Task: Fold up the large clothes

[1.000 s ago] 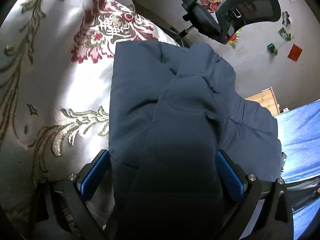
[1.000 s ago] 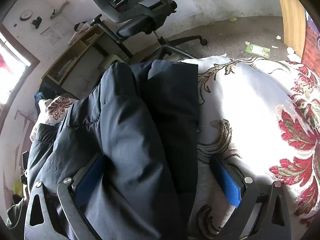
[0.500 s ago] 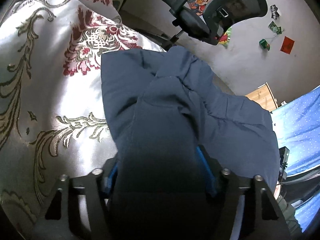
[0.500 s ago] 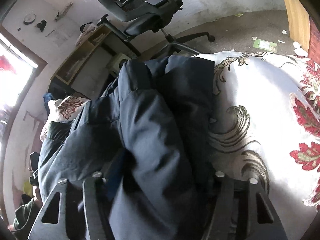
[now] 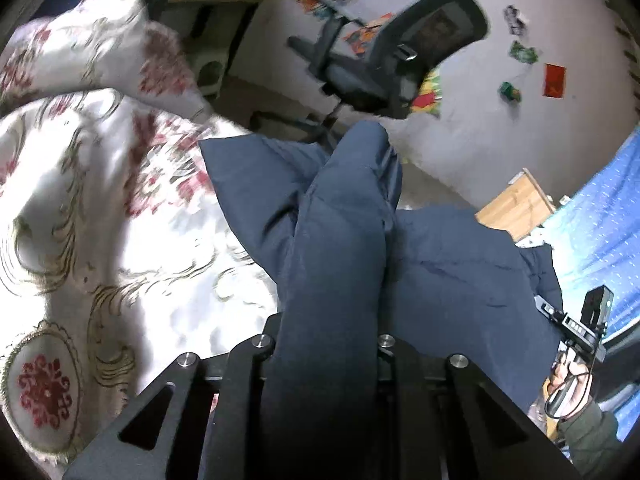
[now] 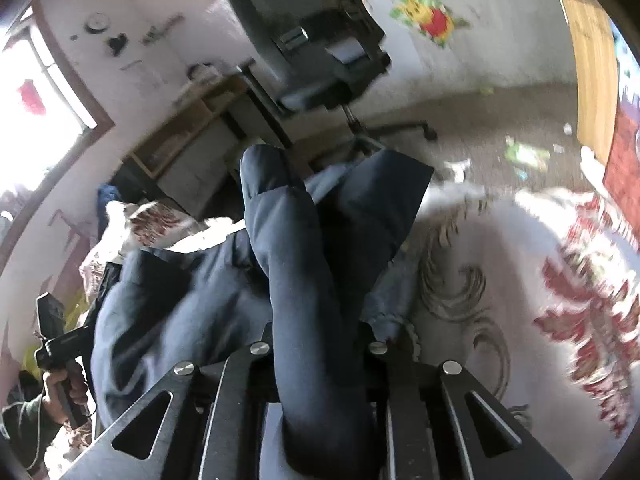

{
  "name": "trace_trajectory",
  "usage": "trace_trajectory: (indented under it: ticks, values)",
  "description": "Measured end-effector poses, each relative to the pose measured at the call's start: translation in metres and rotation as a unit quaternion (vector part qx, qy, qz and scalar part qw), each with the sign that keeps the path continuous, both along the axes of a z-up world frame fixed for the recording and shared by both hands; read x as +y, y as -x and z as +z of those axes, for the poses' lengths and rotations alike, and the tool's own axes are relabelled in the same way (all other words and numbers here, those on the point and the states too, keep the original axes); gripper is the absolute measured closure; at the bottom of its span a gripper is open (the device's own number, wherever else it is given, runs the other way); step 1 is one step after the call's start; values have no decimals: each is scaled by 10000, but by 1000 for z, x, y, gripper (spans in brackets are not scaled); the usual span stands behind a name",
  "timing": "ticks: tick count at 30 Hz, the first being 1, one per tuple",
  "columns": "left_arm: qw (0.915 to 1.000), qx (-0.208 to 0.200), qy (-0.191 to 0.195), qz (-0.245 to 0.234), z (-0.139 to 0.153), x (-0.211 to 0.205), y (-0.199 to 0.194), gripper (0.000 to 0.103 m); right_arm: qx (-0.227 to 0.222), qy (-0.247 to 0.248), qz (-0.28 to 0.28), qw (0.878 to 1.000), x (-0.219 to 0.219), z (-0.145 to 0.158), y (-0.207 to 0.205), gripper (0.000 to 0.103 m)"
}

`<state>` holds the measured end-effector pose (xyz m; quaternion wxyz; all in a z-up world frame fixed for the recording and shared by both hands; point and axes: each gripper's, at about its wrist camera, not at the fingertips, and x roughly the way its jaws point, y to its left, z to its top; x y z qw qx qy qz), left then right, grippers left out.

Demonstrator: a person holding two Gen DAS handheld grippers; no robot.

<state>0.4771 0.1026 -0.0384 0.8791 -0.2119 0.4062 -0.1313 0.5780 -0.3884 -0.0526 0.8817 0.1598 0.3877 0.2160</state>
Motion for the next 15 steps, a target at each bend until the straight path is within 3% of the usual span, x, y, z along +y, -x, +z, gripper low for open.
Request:
trace_trajectory:
  ticks: [4,9,15]
  values:
    - [9993,-258,65,-272,24,-34,1,89,-252,63,-114,9996,-12,37,13,89]
    - [9981,-291,163,-512,32,-71,-7,89,-402,236,-365,9982,-36,63,31,89]
    - [9965,2,37,-832,8,-104,-15,89,-117,689,-564,9960,-62,50,48,89]
